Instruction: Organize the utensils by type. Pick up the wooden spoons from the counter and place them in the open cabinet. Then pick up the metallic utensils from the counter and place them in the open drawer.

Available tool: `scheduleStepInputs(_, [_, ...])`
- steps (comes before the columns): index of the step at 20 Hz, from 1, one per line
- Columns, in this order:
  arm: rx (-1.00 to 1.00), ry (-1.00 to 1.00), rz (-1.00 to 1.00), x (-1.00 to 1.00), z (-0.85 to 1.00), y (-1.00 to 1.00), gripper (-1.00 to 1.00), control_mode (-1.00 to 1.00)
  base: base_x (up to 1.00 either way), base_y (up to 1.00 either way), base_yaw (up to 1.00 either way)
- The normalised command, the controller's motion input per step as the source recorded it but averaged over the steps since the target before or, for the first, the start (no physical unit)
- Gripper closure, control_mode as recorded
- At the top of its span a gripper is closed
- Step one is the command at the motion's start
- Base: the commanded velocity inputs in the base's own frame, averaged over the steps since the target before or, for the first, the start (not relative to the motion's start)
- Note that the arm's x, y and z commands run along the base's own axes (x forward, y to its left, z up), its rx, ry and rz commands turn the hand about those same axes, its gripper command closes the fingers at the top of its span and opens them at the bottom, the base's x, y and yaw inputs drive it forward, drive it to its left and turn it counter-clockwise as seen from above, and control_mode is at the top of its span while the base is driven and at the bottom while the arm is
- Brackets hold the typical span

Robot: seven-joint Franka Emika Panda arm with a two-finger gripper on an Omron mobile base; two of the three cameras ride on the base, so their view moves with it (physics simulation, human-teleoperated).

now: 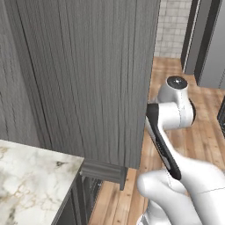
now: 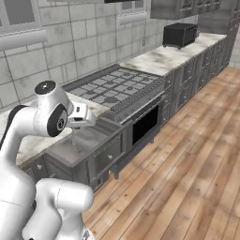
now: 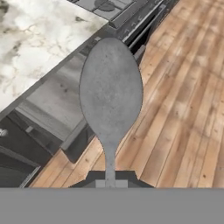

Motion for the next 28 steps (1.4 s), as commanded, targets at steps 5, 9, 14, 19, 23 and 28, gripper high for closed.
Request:
scheduleStepInputs(5, [0.12, 0.09, -0.07, 0.7, -0.39, 0.09, 1.0, -1.0, 0.0, 0.0, 0.0])
scheduleStepInputs(9, [0.05, 0.09, -0.02, 0.29, -0.07, -0.09, 1.0, -1.0, 0.0, 0.0, 0.0])
scheduleStepInputs(14, [0.01, 0.0, -0.07, 0.38, -0.22, 0.07, 1.0, -1.0, 0.0, 0.0, 0.0])
scheduleStepInputs(19, [0.03, 0.0, -0.12, 0.82, -0.21, 0.21, 1.0, -1.0, 0.0, 0.0, 0.0])
scheduleStepInputs(23, [0.11, 0.18, -0.08, 0.7, -0.21, 0.06, 1.0, -1.0, 0.0, 0.0, 0.0])
scheduleStepInputs(28, [0.15, 0.25, -0.03, 0.51, -0.31, 0.0, 1.0, -1.0, 0.0, 0.0, 0.0])
